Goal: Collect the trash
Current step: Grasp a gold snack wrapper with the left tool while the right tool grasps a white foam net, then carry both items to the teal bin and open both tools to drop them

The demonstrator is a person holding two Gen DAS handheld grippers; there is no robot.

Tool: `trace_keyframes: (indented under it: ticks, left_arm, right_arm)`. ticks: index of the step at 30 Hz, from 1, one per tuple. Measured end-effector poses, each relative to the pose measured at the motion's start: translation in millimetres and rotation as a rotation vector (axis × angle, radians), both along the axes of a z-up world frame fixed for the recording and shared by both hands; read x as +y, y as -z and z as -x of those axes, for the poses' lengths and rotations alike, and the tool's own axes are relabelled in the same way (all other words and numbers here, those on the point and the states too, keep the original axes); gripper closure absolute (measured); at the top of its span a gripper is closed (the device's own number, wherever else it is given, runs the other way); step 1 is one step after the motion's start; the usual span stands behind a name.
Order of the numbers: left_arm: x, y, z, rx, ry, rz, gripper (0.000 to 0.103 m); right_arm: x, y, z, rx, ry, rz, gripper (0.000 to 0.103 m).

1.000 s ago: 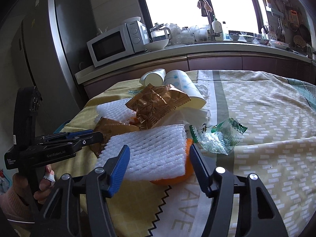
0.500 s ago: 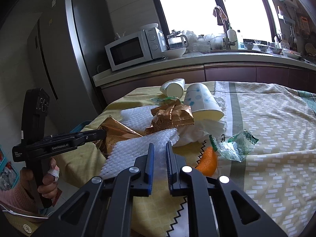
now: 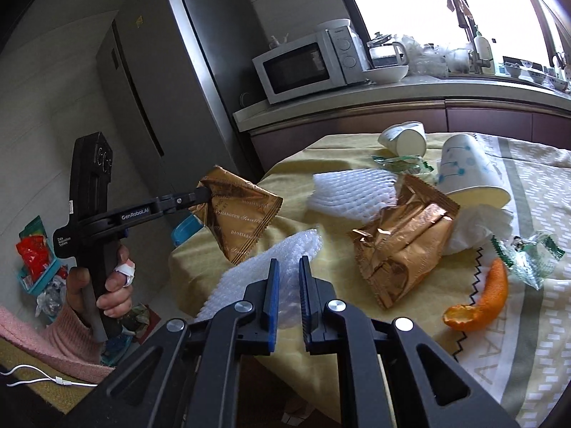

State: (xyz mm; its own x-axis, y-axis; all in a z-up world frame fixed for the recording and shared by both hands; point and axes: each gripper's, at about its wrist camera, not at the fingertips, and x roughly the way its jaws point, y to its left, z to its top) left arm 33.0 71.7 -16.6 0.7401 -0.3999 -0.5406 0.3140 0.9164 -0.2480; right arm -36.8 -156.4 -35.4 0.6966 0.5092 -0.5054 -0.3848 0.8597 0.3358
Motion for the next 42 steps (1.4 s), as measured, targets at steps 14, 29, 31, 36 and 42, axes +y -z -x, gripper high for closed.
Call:
trace_keyframes:
  ticks: [14, 29, 31, 36, 42]
  left_arm:
    - [136.3, -23.7, -9.6, -0.062, -0.332, -0.055, 0.095]
    - [205.3, 44.1, -79.6, 0.110, -0.531, -0.169, 0.091]
    - [208.7, 51.3, -86.9, 0.127, -0.533, -0.182, 0.089]
    - [212.3, 68.5, -102.8, 0.174, -0.542, -0.206, 0.083]
    - [210.5, 82.6, -109.6, 0.210, -0.545, -0.188, 0.074]
  right_arm:
    - [69.9, -42.9, -85.6, -0.071, -0.136, -0.051, 0.093]
    - [191.8, -18.4, -190.6, 0.047, -0.218, 0.054, 0.093]
    - [203.7, -11.6, -200.8, 0.078, -0.226, 0.077, 0.093]
    - [224.9, 3.5, -219.8, 0.150, -0.242, 0.106, 0.091]
    - [238.9, 14.9, -230.3, 0.227, -0.258, 0.129, 0.076]
